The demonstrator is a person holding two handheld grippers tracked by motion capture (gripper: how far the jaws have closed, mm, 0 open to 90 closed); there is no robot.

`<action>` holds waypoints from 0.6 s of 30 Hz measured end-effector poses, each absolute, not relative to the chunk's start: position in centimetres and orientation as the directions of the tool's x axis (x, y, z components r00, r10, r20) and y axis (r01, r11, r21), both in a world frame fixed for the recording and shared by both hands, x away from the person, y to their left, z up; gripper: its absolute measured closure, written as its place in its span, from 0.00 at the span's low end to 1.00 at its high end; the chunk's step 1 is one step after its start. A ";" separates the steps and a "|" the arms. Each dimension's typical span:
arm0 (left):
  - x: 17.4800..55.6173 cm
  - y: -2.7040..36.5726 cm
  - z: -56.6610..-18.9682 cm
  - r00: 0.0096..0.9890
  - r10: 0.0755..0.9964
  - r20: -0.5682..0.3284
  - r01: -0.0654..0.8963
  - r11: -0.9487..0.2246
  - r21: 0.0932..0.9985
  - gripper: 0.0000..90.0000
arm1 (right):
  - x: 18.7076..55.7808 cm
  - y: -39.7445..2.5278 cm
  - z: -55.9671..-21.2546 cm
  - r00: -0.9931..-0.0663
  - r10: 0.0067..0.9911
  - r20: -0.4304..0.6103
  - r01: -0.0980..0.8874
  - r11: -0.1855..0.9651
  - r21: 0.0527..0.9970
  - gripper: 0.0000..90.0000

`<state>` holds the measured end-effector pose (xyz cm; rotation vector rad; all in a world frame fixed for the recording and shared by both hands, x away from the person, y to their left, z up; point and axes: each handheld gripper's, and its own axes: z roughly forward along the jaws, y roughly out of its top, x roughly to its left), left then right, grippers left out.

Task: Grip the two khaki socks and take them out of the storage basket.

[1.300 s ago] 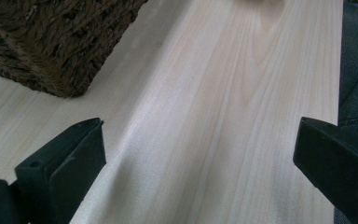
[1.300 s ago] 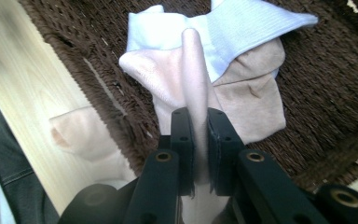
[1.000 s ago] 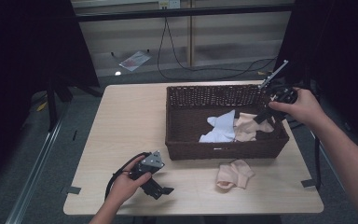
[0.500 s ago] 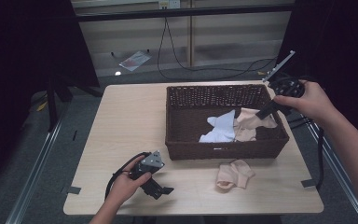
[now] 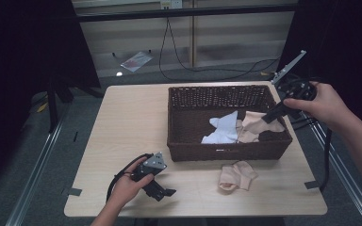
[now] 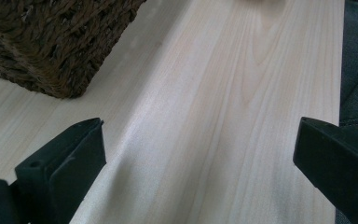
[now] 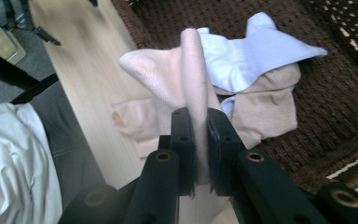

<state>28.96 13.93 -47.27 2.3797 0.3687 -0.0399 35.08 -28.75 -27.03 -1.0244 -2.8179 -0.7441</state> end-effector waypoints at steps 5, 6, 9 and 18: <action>29.0 14.0 -47.1 0.960 0.253 -0.122 0.270 -0.712 0.648 0.02 | 34.4 -28.8 -27.2 -0.796 0.566 0.214 0.597 0.675 0.433 0.93; 29.0 14.0 -47.1 0.960 0.253 -0.122 0.270 -0.712 0.648 0.02 | 34.4 -28.8 -27.2 -0.796 0.566 0.214 0.597 0.675 0.433 0.93; 29.0 13.9 -47.2 0.958 0.254 -0.131 0.277 -0.707 0.650 0.02 | 33.7 -28.8 -27.6 -0.806 0.548 0.224 0.586 0.682 0.438 0.93; 29.0 13.9 -47.2 0.958 0.253 -0.134 0.278 -0.705 0.653 0.02 | 32.6 -28.3 -28.7 -0.828 0.517 0.219 0.557 0.704 0.441 0.93</action>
